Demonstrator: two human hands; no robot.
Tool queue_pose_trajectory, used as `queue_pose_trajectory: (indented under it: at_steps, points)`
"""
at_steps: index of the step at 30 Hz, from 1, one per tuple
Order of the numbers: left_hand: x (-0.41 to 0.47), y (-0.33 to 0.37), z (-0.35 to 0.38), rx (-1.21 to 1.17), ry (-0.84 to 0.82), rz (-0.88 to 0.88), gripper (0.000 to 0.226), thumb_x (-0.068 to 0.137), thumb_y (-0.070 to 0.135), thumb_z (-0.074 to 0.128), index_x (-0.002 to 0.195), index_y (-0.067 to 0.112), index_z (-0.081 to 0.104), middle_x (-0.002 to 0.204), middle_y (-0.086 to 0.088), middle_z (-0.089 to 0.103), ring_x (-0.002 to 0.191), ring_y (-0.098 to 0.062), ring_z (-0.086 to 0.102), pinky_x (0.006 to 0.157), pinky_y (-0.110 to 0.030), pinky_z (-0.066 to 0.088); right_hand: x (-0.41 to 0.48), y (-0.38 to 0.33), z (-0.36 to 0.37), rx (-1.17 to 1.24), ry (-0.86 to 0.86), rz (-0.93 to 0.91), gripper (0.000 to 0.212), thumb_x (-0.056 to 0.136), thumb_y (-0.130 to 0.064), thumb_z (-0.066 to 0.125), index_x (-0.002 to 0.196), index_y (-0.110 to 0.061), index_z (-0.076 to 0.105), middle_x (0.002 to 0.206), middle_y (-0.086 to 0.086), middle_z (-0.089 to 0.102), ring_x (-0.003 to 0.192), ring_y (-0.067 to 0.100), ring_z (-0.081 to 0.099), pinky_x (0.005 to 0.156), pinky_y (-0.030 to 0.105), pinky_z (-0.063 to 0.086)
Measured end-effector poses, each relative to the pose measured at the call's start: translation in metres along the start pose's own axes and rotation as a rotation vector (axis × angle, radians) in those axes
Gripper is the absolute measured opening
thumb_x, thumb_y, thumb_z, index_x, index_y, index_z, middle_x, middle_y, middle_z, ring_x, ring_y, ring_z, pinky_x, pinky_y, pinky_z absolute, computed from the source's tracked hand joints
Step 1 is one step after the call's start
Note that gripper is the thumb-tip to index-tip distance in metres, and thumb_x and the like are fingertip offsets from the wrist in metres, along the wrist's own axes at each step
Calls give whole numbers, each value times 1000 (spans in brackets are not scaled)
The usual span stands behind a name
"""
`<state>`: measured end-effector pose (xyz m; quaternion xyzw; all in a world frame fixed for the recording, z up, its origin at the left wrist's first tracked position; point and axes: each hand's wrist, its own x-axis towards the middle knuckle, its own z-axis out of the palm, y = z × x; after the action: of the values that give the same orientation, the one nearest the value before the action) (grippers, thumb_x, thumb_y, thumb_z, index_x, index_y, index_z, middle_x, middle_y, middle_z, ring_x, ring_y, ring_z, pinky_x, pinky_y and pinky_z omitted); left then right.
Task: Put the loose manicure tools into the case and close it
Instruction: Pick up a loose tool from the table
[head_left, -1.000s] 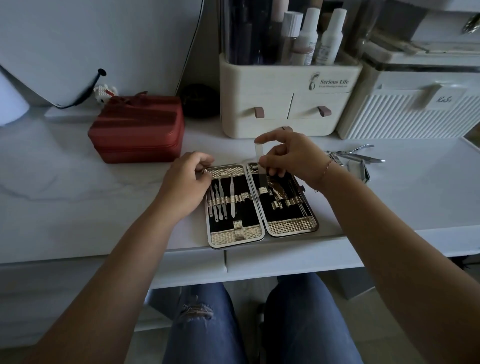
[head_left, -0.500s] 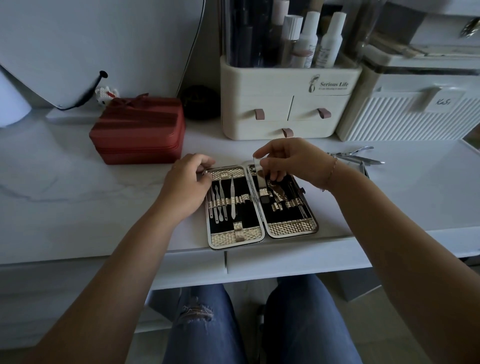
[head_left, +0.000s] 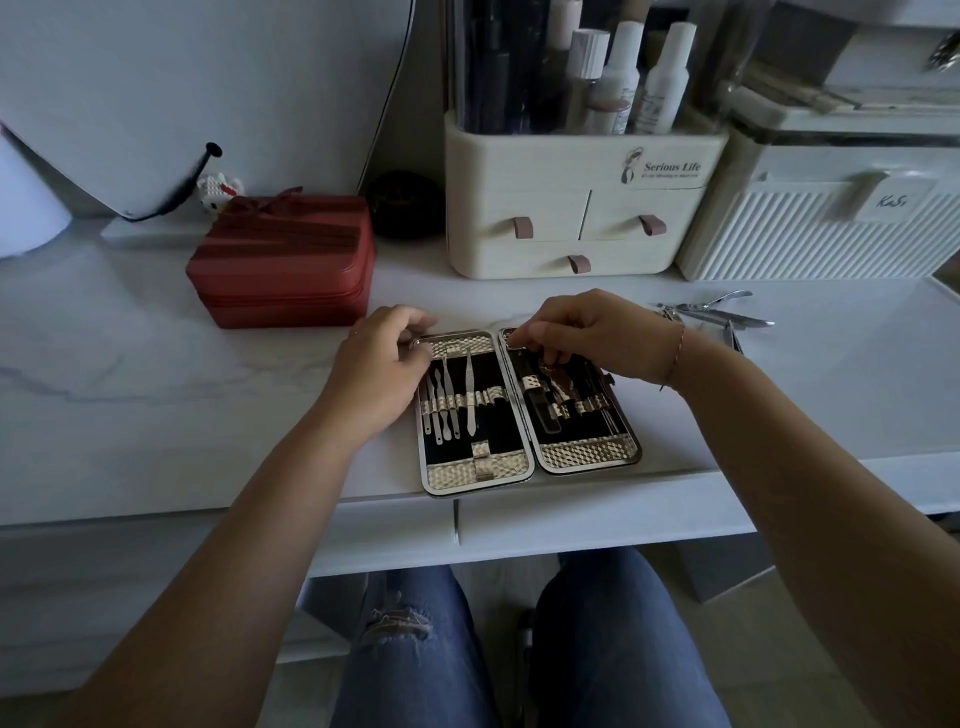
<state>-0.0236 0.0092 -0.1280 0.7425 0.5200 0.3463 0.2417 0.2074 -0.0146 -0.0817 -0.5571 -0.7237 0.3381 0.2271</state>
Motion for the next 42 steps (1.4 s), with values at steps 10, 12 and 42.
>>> queue_pose_trajectory:
  at_steps: [10,12,42]
  points:
    - [-6,9,-6,91,-271,272,27,95,21,51,117,32,64,136,10,49,131,-13,37,112,-43,23,-16,10,2,270,242,-23,22,95,-9,47,106,-6,66,88,11,66,76,14,62,77,23,54]
    - [-6,8,-5,54,-270,247,25,95,21,50,109,35,66,135,14,50,129,-10,38,112,-42,24,-25,18,-1,333,319,-17,21,95,-7,47,104,-6,66,85,7,66,74,12,62,76,23,54]
    - [-1,-4,0,-133,-263,183,24,91,32,55,115,34,60,128,18,55,124,3,45,108,-28,32,-64,67,-49,-428,370,211,11,76,-26,73,71,-28,64,77,-7,50,67,4,45,64,25,32]
